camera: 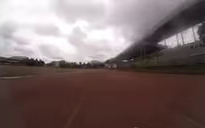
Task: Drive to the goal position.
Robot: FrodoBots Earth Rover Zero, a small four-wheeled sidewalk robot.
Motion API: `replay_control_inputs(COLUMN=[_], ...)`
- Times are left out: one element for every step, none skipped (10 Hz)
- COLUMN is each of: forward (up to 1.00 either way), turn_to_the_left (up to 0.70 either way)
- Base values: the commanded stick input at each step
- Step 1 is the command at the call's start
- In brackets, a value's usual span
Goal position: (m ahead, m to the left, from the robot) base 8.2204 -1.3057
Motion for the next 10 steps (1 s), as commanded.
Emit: replay_control_inputs(forward=[0.70, 0.70, 0.70, 0.70, 0.70, 0.70, 0.70, 0.70, 0.70, 0.70], turn_to_the_left=[0.00, 0.00, 0.00, 0.00, 0.00, 0.00, 0.00, 0.00, 0.00, 0.00])
